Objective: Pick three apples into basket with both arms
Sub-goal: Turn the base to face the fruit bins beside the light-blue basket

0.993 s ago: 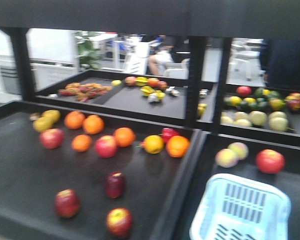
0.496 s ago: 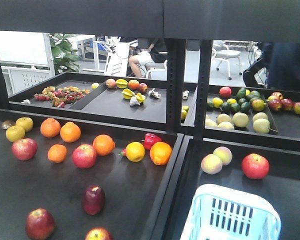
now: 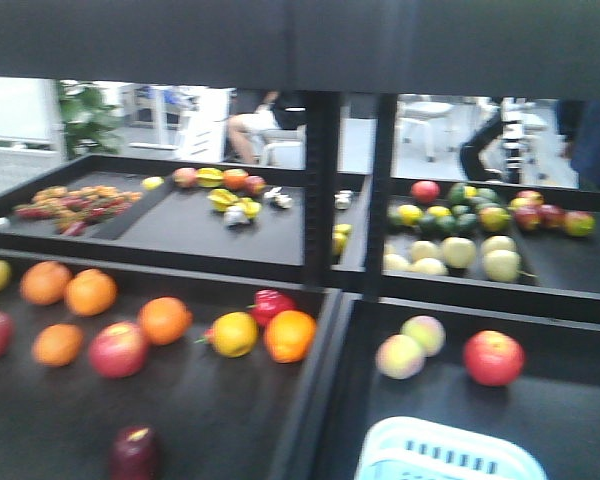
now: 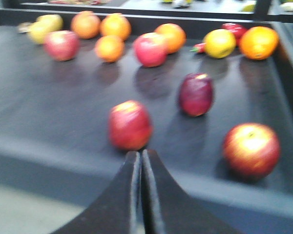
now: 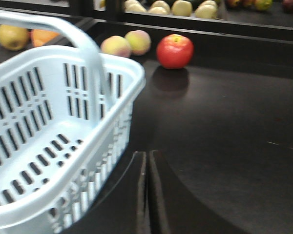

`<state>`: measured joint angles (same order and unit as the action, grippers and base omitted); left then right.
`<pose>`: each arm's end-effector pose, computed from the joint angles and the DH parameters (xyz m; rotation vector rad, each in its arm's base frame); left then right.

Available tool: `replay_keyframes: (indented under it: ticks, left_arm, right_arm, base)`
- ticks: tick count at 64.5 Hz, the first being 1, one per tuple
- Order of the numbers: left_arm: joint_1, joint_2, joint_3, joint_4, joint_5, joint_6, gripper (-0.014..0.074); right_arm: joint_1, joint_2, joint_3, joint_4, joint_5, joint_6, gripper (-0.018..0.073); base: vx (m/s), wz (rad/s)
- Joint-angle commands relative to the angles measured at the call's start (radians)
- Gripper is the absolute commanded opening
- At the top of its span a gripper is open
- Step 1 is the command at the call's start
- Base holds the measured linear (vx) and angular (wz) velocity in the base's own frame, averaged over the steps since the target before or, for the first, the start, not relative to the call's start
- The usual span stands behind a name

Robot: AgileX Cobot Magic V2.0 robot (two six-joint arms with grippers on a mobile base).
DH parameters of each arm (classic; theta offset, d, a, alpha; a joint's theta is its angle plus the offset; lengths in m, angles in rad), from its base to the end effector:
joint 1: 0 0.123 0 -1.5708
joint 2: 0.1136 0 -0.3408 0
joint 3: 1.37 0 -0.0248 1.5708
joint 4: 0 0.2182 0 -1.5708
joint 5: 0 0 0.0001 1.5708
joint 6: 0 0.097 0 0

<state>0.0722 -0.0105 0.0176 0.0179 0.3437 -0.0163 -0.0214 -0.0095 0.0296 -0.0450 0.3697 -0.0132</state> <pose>-0.0298 -0.0016 0.1749 -0.0699 1.8334 0.0566 -0.0304 -0.0009 0.1688 -0.0204 1.8735 -0.0680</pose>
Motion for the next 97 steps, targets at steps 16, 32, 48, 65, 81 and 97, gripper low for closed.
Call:
replay_keyframes:
  ticks: [16,32,48,65,81,97]
  left_arm:
    - [-0.006,-0.015,-0.024,-0.003,-0.057,-0.003,-0.0008]
    - [-0.006,-0.015,-0.024,-0.003,-0.057,-0.003,-0.0008]
    - [-0.006,-0.015,-0.024,-0.003,-0.057,-0.003,-0.0008]
    - [-0.006,-0.015,-0.024,-0.003,-0.057,-0.003,-0.0008]
    - [-0.006,-0.015,-0.024,-0.003,-0.057,-0.003,-0.0008]
    - [-0.006,-0.015,-0.024,-0.003,-0.057,-0.003,-0.0008]
  right_arm:
    - [-0.003,-0.001,-0.001,-0.004,-0.075,0.0,-0.0001]
    - [-0.003,-0.001,-0.001,-0.004,-0.072,0.0,-0.0001]
    - [-0.003,-0.001,-0.001,-0.004,-0.072,0.0,-0.0001]
    - [-0.003,-0.001,-0.001,-0.004,-0.073,0.0,-0.0001]
    - [-0.003,-0.001,-0.001,-0.004,-0.073,0.0,-0.0001]
    - [-0.003,-0.001,-0.001,-0.004,-0.073,0.0,-0.0001]
  base:
    - [0.11,-0.55]
    - [0.04,-0.52]
    - [-0.01,-0.1]
    - [-0.03,0.0]
    - [-0.02,-0.04]
    - [0.0,0.0]
